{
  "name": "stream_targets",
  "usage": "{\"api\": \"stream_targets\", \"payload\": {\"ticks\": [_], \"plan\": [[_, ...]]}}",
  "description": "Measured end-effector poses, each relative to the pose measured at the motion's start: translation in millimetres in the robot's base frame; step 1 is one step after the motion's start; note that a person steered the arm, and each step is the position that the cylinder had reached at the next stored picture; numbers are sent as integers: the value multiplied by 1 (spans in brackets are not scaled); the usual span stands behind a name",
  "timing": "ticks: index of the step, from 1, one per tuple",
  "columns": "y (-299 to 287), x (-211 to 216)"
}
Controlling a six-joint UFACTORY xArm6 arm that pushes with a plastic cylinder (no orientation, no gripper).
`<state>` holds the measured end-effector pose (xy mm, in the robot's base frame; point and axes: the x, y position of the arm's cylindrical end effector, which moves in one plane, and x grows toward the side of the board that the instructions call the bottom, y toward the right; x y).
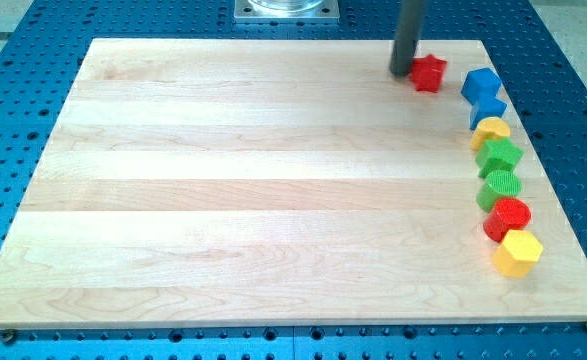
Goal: Move the red star towards the top right corner of the board
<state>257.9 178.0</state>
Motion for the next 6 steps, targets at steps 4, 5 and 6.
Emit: {"api": "stream_targets", "payload": {"ticks": [4, 5, 6], "plan": [[3, 31], [27, 6], [30, -19]]}}
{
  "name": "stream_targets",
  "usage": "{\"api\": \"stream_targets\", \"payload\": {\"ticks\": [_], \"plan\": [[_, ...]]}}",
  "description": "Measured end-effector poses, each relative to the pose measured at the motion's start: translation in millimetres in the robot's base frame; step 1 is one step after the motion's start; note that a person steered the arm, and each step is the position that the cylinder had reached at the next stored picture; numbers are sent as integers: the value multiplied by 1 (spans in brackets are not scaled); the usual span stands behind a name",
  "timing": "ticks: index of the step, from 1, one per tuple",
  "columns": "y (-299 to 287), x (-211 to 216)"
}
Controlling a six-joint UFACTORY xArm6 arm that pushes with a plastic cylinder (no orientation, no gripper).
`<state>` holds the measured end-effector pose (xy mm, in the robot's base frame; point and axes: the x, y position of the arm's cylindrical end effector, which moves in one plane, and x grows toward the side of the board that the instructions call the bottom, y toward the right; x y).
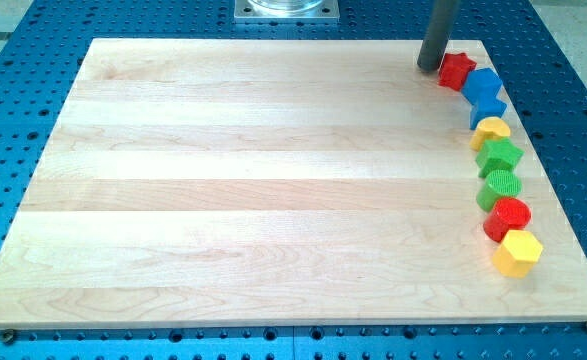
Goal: Move the red star towards the top right corner of the board
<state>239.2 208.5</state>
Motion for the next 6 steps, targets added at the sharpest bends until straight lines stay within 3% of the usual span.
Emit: {"api": "stream_targets", "payload": {"ticks": [1, 2, 3, 4, 6], "plan": [[9, -23], [-42, -8], [-70, 40], [-27, 73], [16, 55]]}}
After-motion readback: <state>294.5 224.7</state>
